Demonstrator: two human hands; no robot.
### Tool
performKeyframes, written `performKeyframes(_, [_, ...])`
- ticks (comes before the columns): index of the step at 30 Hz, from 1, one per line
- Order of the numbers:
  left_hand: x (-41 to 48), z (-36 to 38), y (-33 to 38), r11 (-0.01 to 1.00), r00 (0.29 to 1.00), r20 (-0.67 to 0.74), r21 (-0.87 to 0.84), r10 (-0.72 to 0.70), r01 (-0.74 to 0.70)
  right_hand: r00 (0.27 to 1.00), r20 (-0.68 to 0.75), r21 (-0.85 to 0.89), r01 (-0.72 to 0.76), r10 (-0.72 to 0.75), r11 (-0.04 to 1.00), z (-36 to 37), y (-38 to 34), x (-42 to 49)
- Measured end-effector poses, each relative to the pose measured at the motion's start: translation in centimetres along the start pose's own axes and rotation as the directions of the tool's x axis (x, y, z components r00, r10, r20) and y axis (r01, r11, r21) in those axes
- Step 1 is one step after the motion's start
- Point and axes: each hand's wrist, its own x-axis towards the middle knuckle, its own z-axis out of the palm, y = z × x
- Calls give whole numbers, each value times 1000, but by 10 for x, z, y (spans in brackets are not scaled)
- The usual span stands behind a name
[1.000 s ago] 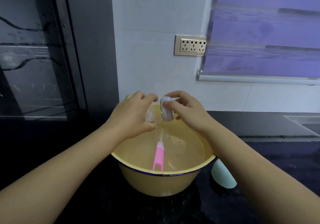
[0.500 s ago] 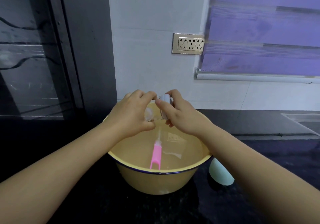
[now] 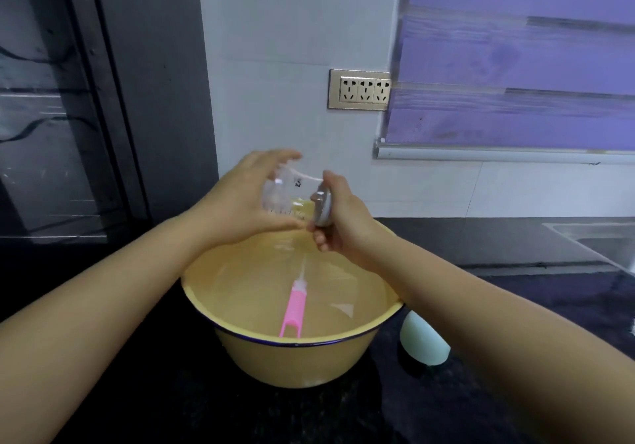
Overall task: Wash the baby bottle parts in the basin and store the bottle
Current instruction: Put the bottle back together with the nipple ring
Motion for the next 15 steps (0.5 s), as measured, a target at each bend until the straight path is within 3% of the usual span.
performKeyframes(2, [4, -1, 4, 910, 989, -102, -410, -108, 57, 992, 106, 243, -89, 65, 966, -2, -3, 1])
performKeyframes(4, [9, 9, 9, 708, 969, -112, -701, -221, 80, 975, 213, 351, -134, 61, 927, -5, -3, 0])
performKeyframes(7, [20, 24, 26, 403, 930, -66, -911, -363, 92, 952, 306, 388, -149, 25, 909, -7, -4, -4])
performKeyframes(9, [30, 27, 39, 331, 897, -53, -938, -438, 106, 955, 298, 439, -144, 8, 887, -8, -4, -6])
performKeyframes(11, [41, 28, 46, 392, 868, -72, -908, -492, 147, 973, 230, 519, -108, -17, 848, -9, -4, -6])
performKeyframes(13, [49, 28, 55, 556, 859, -135, -808, -495, 193, 988, 149, 609, -61, -39, 791, -10, -5, -4])
performKeyframes(15, [53, 28, 68, 747, 887, -223, -640, -404, 180, 995, 92, 686, -31, -44, 727, -12, -7, -4])
